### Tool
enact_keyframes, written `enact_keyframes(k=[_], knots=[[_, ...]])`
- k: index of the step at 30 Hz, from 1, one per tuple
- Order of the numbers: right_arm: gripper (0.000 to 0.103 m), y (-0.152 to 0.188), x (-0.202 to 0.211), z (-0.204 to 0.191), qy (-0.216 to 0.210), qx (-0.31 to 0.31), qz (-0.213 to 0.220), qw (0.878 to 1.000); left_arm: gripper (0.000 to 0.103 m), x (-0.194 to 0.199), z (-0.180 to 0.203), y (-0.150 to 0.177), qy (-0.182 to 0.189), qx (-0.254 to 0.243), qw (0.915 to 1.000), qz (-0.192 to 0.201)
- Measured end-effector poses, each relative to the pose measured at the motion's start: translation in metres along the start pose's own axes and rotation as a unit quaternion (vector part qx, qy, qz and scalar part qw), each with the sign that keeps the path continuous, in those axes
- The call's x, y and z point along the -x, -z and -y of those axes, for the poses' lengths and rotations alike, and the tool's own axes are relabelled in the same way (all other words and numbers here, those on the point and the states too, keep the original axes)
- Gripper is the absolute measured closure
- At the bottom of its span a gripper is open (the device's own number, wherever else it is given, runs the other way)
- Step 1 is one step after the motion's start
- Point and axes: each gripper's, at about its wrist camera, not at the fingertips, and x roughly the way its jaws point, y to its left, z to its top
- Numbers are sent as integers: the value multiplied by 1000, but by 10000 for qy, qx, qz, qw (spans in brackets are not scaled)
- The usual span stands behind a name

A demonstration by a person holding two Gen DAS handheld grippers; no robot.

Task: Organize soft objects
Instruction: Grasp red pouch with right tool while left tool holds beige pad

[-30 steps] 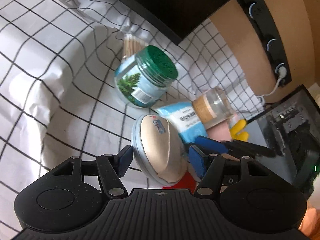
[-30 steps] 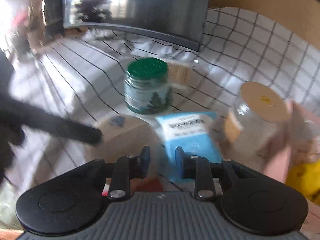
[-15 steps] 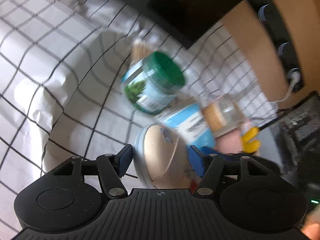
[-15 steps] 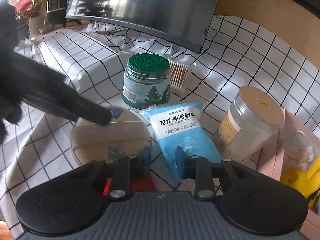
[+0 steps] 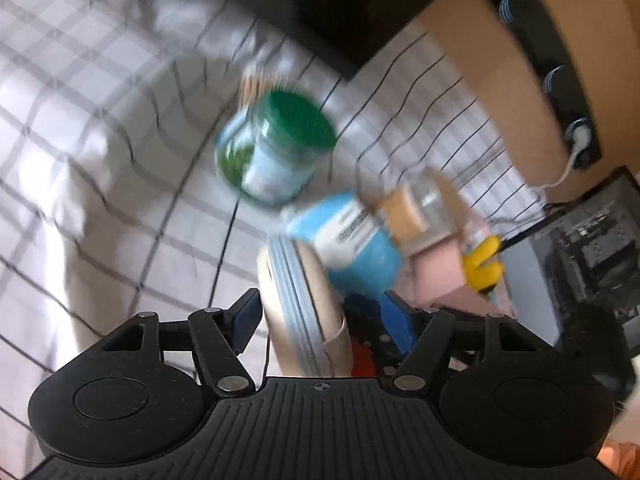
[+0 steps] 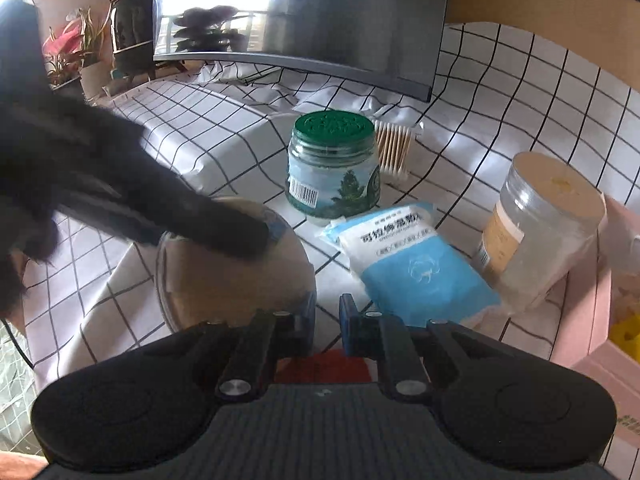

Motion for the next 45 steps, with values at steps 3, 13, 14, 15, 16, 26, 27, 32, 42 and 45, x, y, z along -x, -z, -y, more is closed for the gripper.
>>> enact_keyframes(k=[3,13,14,15,16,26,27,32,42,45], knots=[[88,8,0,-3,-70,33,-104,9999,36,-7,3,4,-183,-20,9998,52],[66,13,30,17,-61,-52,137,9999,58,5,14,7,-516,-300,9978,271],[61,16,35,19,-82,-35,121,9999,58,6,14,8,-539,-277,9978,281],[56,18,39,21,-113,-26,82,9999,58,8,15,9,-582,-262,9975,308],[56,22,44,24,-173,-38,11,9998,58,10,15,11,-671,-253,9968,362],[56,40,29,29,-1047,-1075,-1218,9811,58,40,16,26,-1317,-739,9857,742],[54,38,27,28,-983,-1239,-1188,9802,58,45,14,25,-1442,-808,9827,837],[36,22,11,15,-496,-2041,-1039,9722,58,58,3,18,-1749,-1090,9746,882],[20,24,-6,-49,998,-1138,-773,9855,59,57,-16,13,-1389,-1421,9783,587],[16,26,-6,-49,1109,-1361,-698,9820,59,55,-15,15,-1281,-1749,9747,536]])
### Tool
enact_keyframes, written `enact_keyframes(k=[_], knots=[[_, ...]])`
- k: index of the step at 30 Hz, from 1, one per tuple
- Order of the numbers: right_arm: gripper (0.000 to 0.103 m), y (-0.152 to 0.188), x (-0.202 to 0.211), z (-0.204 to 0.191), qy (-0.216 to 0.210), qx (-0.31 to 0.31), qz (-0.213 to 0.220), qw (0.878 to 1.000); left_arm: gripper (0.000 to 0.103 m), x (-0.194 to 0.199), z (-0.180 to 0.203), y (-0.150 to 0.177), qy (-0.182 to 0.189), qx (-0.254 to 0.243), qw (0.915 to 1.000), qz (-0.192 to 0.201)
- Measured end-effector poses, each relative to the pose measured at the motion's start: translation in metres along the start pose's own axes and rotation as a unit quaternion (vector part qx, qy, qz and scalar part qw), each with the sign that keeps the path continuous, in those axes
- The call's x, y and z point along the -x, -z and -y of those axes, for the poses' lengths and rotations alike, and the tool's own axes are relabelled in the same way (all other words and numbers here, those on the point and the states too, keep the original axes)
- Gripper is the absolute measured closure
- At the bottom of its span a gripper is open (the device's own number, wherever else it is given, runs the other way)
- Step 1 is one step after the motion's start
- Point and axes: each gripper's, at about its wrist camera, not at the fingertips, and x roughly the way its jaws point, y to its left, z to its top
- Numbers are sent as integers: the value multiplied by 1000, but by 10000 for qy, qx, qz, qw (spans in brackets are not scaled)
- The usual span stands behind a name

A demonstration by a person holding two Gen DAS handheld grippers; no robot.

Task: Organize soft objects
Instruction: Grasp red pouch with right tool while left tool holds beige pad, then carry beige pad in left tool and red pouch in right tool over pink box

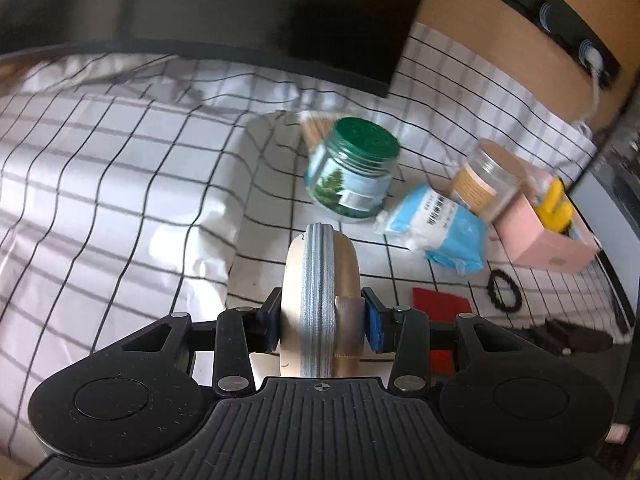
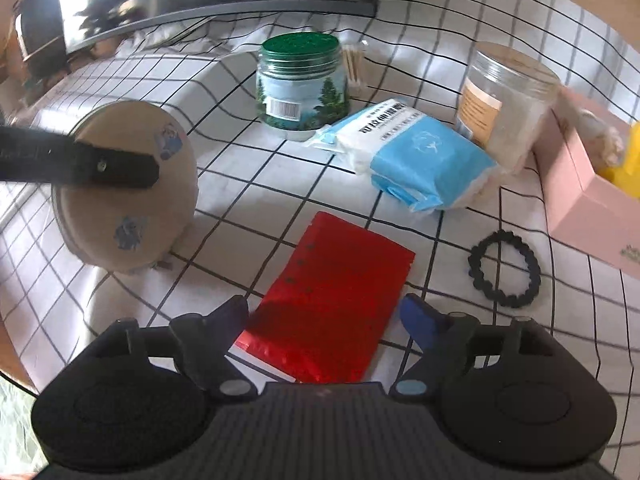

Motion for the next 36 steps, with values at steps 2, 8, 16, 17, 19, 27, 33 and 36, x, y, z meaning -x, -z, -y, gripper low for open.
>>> enact_keyframes(k=[2,8,16,17,19,27,33,36], knots=[[9,-1,-1,2,20,-245,-66,9997,59,-1,-1,-1,43,-30,10000,-23],[2,-8,-7,0,103,-435,-189,9988,59,-5,-9,-3,213,27,9997,-127],[28,-16,-10,-6,175,-36,-113,9998,59,-2,-14,0,282,158,9993,-163],[35,-17,-7,-5,128,18,-95,9999,59,-2,-14,1,277,192,9993,-162],[51,-19,-4,0,7,35,-126,9999,59,-1,-14,1,261,258,9992,-163],[102,-16,8,29,-20,90,-275,9996,59,0,0,3,186,278,9992,-226],[82,-12,16,49,-616,-754,-521,9939,59,-2,9,5,224,365,9986,-297],[57,-8,17,34,-661,-609,-505,9947,59,-3,11,5,210,382,9987,-264]])
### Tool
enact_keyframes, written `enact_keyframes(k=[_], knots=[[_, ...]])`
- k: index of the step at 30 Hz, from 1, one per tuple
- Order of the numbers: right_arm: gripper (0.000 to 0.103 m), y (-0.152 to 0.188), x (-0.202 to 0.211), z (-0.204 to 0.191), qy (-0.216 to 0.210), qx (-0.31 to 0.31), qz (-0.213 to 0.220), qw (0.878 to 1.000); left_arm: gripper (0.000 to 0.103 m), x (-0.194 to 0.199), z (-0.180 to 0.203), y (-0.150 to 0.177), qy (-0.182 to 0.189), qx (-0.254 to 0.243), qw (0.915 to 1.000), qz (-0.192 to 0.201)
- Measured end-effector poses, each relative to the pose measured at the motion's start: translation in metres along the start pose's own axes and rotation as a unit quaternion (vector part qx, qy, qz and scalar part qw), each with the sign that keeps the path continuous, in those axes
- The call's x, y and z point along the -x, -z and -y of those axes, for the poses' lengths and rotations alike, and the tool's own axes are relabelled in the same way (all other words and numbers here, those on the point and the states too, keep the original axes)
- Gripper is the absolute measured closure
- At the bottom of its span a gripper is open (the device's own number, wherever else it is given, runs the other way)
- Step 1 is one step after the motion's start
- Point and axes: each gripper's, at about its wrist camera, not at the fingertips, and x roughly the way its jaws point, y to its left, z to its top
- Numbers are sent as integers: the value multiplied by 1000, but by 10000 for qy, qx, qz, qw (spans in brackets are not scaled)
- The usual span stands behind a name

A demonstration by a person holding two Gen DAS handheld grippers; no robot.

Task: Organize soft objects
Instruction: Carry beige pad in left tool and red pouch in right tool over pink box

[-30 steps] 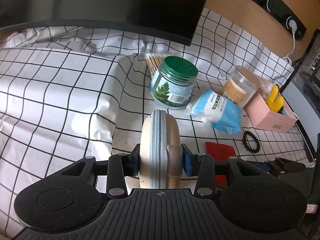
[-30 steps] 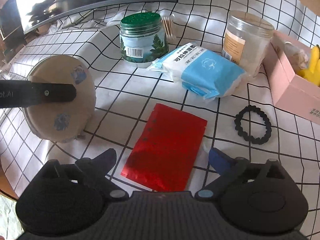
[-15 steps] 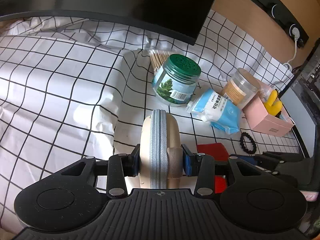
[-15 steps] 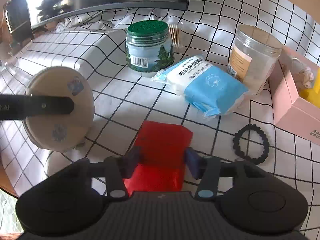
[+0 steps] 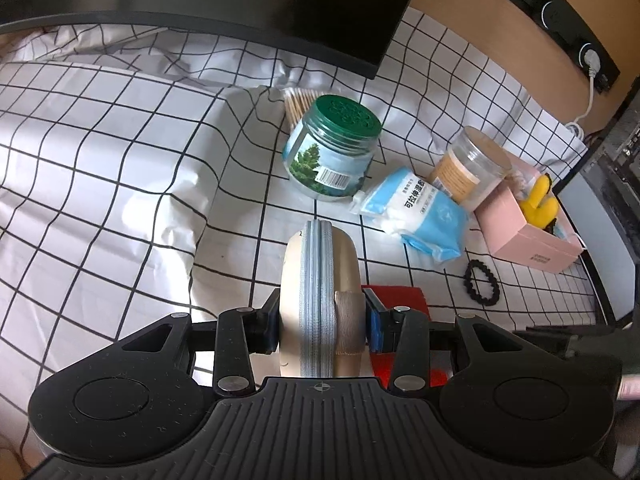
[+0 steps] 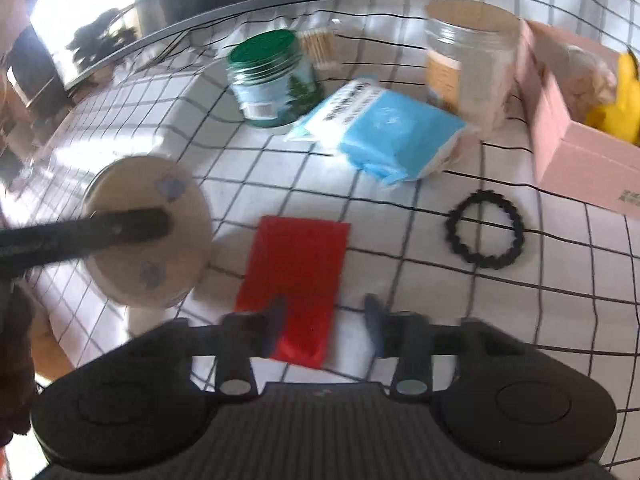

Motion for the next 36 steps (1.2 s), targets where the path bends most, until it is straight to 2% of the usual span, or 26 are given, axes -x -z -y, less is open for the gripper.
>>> enact_keyframes(k=[5,8,10,13,15,17,19,23,32,36], knots=[[56,9,-5,-22,172,996,-13,9949,59,2,-3,3,69,2,10000,12],[50,3,-9,-23,62,866,-101,9962,59,4,-9,5,115,97,9999,4],[36,-3,-13,-26,23,559,-124,9984,59,6,-15,5,188,192,9996,2],[33,-8,-23,-40,378,431,-35,9983,59,7,-19,6,254,200,9995,-15],[33,-8,-31,-54,712,744,-8,9947,59,8,-21,6,299,212,9993,-27],[36,-8,-31,-55,688,831,11,9942,59,8,-25,6,360,234,9991,-30],[46,-10,-29,-53,620,910,-25,9939,59,9,-28,7,415,283,9987,-17],[54,-12,-25,-46,493,902,-34,9947,59,8,-29,7,464,284,9985,-16],[56,-12,-2,-19,598,698,59,9958,59,8,-20,4,378,139,9992,-72],[56,-10,21,3,707,597,175,9956,59,4,-4,3,478,23,9984,-311]])
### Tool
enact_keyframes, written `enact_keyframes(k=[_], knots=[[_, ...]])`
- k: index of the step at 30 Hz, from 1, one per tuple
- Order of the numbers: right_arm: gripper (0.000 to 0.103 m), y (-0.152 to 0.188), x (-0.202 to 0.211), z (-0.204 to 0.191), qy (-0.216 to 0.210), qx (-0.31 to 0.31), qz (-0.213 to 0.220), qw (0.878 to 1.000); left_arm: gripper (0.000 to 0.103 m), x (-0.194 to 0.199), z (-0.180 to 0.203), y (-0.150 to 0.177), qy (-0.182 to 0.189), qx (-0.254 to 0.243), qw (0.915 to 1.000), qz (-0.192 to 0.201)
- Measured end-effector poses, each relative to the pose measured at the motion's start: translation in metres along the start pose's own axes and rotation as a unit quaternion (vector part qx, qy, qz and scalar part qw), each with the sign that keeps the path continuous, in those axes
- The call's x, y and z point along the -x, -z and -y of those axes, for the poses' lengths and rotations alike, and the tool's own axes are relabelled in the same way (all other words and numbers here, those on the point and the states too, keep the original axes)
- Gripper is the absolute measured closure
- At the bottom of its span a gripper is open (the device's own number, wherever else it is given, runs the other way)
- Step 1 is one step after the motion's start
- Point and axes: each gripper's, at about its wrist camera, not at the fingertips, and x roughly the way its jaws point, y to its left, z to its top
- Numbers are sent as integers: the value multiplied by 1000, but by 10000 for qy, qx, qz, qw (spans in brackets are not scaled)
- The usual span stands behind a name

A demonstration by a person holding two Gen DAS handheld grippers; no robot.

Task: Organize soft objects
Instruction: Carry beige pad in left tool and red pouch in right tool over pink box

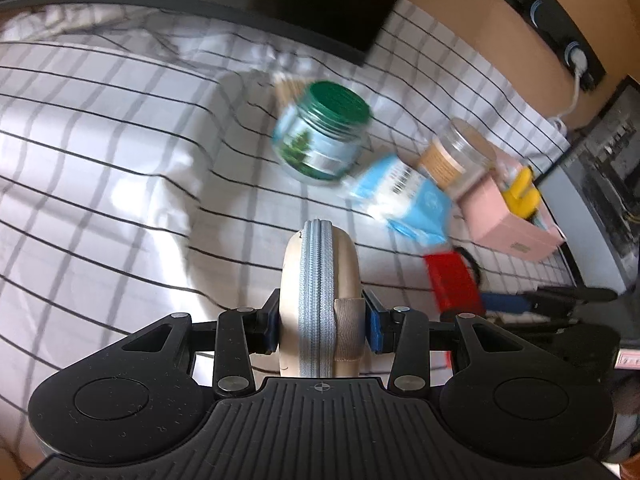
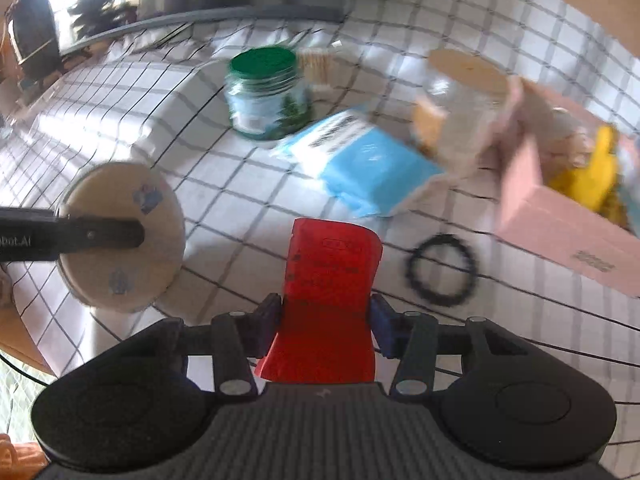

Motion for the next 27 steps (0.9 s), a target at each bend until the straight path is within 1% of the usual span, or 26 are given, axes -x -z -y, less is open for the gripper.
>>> enact_keyframes(k=[4,8,11,13,15,17,20,23,27], knots=[[55,8,24,30,201,-128,154,9996,59,-11,35,3,331,-333,9984,-317],[55,20,46,69,471,-290,284,9981,59,-30,77,4,747,-476,9939,-659],[55,30,67,99,637,-379,424,9963,59,-43,114,-3,1070,-573,9892,-817],[55,32,82,120,741,-409,573,9948,59,-49,141,-11,1291,-661,9859,-834],[55,33,99,142,832,-450,794,9923,59,-54,170,-26,1565,-798,9815,-757],[55,29,113,165,907,-513,1090,9886,59,-60,197,-42,1707,-949,9790,-577],[55,20,124,196,951,-640,1419,9832,59,-71,231,-66,1595,-905,9826,-296],[55,9,125,217,943,-605,1685,9793,59,-81,255,-88,1642,-704,9839,-6],[55,-10,125,244,921,-492,2032,9736,59,-94,282,-119,1523,-755,9848,357]])
